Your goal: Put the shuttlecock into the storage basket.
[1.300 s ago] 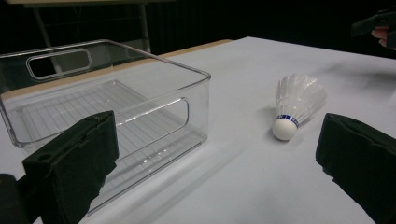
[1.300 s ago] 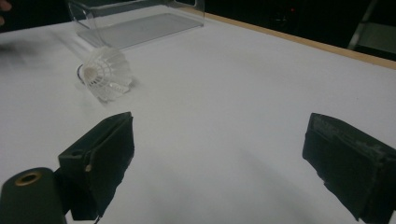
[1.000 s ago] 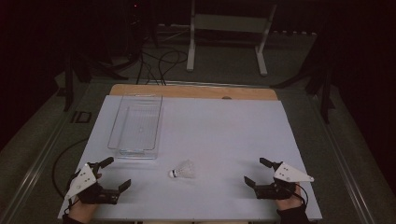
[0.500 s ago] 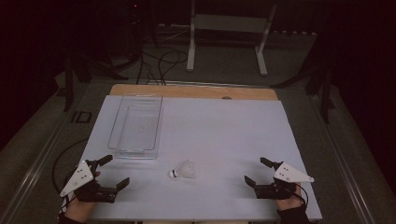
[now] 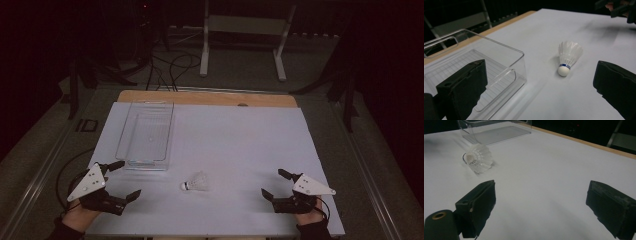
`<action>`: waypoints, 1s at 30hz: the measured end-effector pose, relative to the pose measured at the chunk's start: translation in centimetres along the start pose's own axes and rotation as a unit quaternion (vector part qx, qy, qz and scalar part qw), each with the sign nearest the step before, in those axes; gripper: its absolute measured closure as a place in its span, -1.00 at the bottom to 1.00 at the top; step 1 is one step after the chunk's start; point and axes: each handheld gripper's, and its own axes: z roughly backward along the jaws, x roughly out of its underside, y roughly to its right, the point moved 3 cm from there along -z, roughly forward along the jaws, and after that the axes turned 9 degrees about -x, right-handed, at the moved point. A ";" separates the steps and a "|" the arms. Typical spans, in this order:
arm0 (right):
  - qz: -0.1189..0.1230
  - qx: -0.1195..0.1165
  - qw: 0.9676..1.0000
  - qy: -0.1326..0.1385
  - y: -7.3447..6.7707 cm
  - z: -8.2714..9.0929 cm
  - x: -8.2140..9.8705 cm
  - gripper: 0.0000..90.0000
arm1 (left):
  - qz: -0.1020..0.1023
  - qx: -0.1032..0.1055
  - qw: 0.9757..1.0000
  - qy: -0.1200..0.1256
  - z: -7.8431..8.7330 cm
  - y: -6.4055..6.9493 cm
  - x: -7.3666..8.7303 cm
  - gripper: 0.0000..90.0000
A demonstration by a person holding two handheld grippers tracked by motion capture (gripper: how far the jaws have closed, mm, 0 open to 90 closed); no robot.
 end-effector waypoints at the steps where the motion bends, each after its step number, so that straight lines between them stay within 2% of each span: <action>1: 0.000 0.000 1.000 0.000 0.0 0.0 0.0 -0.80 | -0.003 0.003 1.000 -0.004 -0.1 0.0 -0.1 -1.00; 7: -0.001 -0.001 1.000 -0.002 0.0 -0.1 0.0 -0.80 | -0.006 0.024 0.999 -0.027 -0.9 0.3 -0.7 -1.00; 13: -0.002 -0.003 1.000 -0.002 0.0 -0.1 0.0 -0.80 | -0.013 0.037 0.999 -0.037 -1.4 0.5 -1.3 -1.00; 18: -0.002 -0.005 1.000 -0.003 0.0 -0.1 0.0 -0.80 | -0.020 0.047 0.997 -0.056 -1.9 0.7 -1.8 -1.00; 20: -0.003 -0.006 1.000 -0.004 0.0 -0.1 0.0 -0.80 | -0.020 0.047 0.997 -0.056 -1.9 0.7 -1.8 -1.00; 21: -0.003 -0.007 1.000 -0.005 -0.1 -0.2 0.0 -0.80 | -0.013 0.056 0.997 -0.056 -2.1 0.8 -2.1 -1.00; 28: -0.002 -0.007 1.000 -0.003 -0.1 -0.1 0.0 -0.80 | -0.010 0.071 0.995 -0.065 -2.7 1.5 -3.1 -1.00; 30: -0.003 -0.008 1.000 -0.003 -0.1 -0.1 0.0 -0.80 | -0.004 0.079 0.995 -0.057 -2.9 1.6 -3.5 -1.00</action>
